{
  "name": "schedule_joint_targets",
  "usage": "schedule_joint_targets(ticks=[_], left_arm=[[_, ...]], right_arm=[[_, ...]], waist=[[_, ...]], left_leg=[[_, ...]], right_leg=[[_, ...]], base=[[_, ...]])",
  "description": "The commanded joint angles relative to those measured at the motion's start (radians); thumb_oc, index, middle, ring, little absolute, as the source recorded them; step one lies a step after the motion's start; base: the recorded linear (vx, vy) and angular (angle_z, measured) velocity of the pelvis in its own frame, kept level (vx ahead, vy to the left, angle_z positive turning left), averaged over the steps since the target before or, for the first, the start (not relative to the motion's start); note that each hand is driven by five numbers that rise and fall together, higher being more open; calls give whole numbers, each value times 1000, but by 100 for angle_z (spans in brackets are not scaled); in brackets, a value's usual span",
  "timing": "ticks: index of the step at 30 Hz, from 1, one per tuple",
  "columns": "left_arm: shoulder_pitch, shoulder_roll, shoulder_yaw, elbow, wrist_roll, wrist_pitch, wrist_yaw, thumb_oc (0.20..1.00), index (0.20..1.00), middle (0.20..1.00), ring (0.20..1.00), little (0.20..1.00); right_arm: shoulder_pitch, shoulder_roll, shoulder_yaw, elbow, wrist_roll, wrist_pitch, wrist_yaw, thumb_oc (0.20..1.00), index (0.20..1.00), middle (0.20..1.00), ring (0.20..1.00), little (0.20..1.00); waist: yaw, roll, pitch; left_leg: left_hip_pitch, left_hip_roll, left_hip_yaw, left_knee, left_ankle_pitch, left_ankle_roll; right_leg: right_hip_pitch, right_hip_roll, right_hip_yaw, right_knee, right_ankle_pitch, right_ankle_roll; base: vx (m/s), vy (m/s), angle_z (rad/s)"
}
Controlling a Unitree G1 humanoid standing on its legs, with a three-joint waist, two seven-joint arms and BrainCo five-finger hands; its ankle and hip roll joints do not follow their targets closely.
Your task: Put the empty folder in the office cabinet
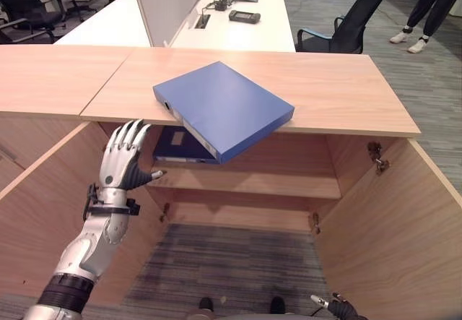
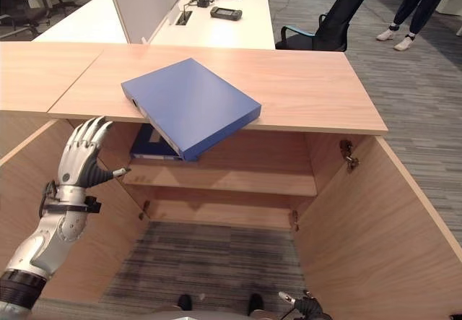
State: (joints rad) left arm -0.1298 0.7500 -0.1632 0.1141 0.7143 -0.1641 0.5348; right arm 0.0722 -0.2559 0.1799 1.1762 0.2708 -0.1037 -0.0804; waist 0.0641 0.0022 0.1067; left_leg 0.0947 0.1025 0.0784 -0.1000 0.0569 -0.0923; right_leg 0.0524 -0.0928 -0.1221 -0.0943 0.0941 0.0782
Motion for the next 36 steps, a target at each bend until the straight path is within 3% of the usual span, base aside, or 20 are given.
schedule_joint_targets(ticks=[1, 11, 36], left_arm=[[-155, 85, -37, -14, 75, -9, 32, 1000, 1000, 1000, 1000, 1000], [-259, 157, -132, 6, 116, -14, 6, 1000, 1000, 1000, 1000, 1000], [-387, 106, -287, 94, 134, -10, -36, 1000, 1000, 1000, 1000, 1000]], right_arm=[[-64, -7, 35, -5, -40, -30, 1, 1000, 1000, 1000, 1000, 1000], [-61, -15, 46, -6, -51, -36, 3, 1000, 1000, 1000, 1000, 1000], [-58, -16, 26, 31, -58, -27, -19, 1000, 1000, 1000, 1000, 1000]], waist=[[-9, -33, 24], [-26, -23, 17], [-57, -15, 13]], left_leg=[[42, -7, 3, 13, -118, -9], [49, -8, 14, 13, -119, -10], [62, -13, 37, 13, -125, -7]], right_leg=[[66, -98, 2, 17, -112, 126], [69, -99, 7, 16, -109, 130], [64, -103, 20, 16, -102, 134]], base=[[0, 0, 0], [0, 3, -2], [0, 2, -1]])
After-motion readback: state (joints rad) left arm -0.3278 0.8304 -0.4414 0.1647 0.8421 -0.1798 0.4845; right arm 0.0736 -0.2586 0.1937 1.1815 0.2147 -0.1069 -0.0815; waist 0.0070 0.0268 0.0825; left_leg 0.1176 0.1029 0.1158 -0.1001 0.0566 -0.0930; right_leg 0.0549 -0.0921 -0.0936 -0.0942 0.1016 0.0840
